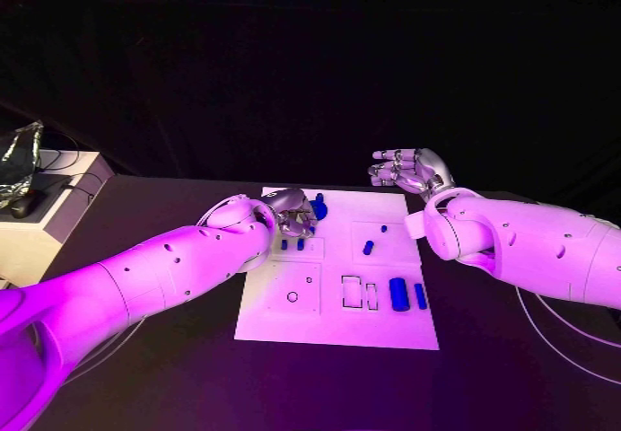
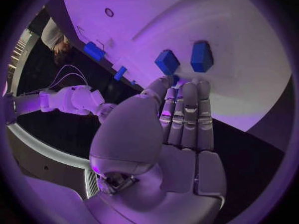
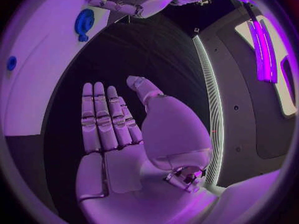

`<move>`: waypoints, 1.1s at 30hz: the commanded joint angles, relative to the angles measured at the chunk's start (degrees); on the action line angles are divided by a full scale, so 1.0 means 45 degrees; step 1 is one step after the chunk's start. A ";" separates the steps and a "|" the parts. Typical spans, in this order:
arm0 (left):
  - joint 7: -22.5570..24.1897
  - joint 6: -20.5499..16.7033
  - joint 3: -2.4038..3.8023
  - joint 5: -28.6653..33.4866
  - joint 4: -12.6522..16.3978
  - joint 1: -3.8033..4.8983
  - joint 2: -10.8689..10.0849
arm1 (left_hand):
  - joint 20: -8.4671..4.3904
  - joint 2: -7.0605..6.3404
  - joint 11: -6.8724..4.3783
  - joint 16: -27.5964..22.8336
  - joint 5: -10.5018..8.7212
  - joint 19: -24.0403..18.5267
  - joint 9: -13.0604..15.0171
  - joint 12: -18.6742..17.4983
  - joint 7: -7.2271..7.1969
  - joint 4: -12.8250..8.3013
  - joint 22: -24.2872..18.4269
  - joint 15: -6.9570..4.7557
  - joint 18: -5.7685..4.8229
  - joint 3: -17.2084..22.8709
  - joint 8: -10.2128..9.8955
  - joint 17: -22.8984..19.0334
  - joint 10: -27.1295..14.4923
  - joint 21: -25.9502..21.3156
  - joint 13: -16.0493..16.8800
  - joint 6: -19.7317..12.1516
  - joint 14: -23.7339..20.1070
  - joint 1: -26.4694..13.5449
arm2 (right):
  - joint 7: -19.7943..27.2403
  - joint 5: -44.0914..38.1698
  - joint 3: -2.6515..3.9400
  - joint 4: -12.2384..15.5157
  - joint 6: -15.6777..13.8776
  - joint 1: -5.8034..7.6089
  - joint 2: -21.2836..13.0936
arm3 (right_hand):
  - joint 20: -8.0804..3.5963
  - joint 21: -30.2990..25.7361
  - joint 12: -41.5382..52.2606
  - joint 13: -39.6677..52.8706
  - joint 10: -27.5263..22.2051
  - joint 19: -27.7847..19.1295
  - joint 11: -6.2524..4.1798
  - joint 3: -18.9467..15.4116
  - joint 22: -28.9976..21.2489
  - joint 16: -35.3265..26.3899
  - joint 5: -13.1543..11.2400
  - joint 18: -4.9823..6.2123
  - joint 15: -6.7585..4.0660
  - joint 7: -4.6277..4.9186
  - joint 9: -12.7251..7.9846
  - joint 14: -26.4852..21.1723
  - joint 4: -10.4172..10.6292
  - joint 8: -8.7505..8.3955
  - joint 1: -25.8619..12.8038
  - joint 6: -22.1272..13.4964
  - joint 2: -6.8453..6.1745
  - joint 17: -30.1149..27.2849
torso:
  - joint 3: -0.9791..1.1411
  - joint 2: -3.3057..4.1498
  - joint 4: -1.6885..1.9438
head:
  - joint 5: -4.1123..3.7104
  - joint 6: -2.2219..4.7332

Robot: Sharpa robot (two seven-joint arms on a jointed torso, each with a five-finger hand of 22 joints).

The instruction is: Assemble the parts on the task board

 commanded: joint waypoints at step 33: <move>-0.0066 0.0261 0.0001 -0.0144 -0.0373 0.0011 0.0319 | -0.0376 0.0523 -0.0511 0.0660 -0.0462 0.0012 0.0007 0.0078 0.0243 -0.0973 0.0272 -0.0456 0.0356 0.0824 -0.0057 0.0415 0.1549 0.1900 0.0017 0.1164 0.0743 0.0374 | 0.0160 -0.0100 0.0002 0.0033 0.0135 0.0007 0.0055 | 0.0009 -0.0002 -0.0024 -0.0021 -0.0046 -0.0058 -0.0048 0.0097 0.0004 -0.0019 0.0068 -0.0200 -0.0008 0.0158 0.0000 -0.0030 -0.0031 -0.0022 -0.0131 0.0128 0.0031 -0.0018 | -0.0013 -0.0008 0.0010 | -0.0059 -0.0077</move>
